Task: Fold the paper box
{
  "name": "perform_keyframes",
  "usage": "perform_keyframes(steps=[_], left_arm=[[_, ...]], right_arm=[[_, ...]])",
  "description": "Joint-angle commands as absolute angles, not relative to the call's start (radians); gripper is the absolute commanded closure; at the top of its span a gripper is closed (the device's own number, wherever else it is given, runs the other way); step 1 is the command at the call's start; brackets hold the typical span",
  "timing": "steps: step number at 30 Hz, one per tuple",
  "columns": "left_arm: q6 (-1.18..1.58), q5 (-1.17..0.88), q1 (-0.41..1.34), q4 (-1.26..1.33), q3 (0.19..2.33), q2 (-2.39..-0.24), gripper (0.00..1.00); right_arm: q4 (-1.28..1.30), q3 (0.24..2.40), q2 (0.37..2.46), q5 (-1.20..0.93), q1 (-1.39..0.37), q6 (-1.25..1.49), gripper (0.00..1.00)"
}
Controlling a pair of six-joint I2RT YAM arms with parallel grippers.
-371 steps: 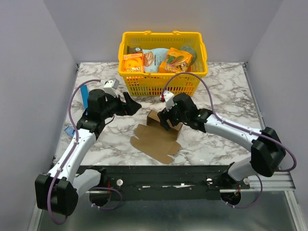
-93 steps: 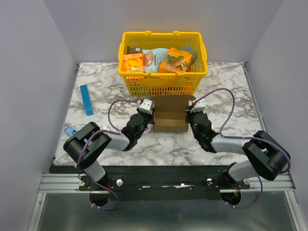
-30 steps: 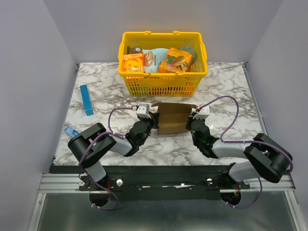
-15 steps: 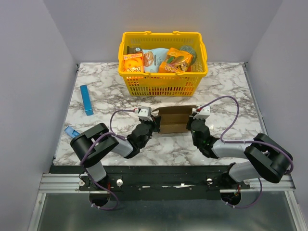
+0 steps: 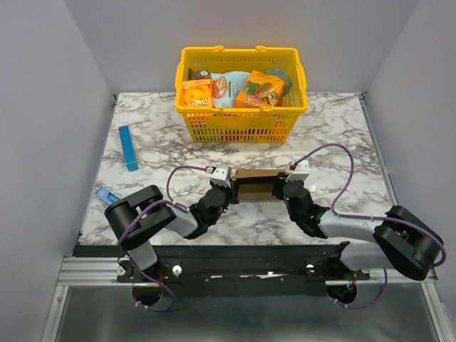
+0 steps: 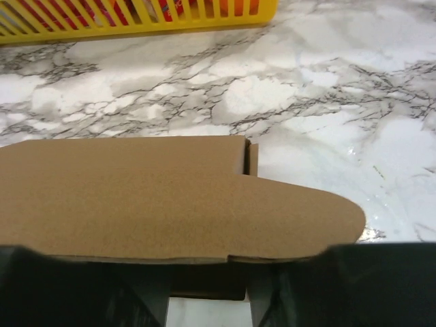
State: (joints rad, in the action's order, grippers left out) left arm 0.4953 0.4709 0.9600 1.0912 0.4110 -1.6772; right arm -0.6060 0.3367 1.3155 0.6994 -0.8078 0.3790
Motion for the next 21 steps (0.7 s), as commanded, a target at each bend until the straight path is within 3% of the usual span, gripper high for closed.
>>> perform_keyframes(steps=[1, 3, 8, 21], left_arm=[[0.422, 0.541, 0.986, 0.927, 0.397, -1.709, 1.00], [0.413, 0.572, 0.991, 0.913, 0.400, -1.710, 1.00], [0.384, 0.632, 0.991, 0.867, 0.431, -1.712, 1.00], [0.344, 0.669, 0.992, 0.830, 0.482, -1.741, 1.00]], right_arm=[[-0.491, 0.318, 1.188, 0.615, -0.822, 0.397, 0.41], [-0.456, 0.314, 1.145, 0.571, -0.824, 0.379, 0.31], [-0.326, 0.308, 0.988, 0.482, -0.822, 0.353, 0.23], [-0.069, 0.259, 0.525, 0.085, -0.822, 0.316, 0.24]])
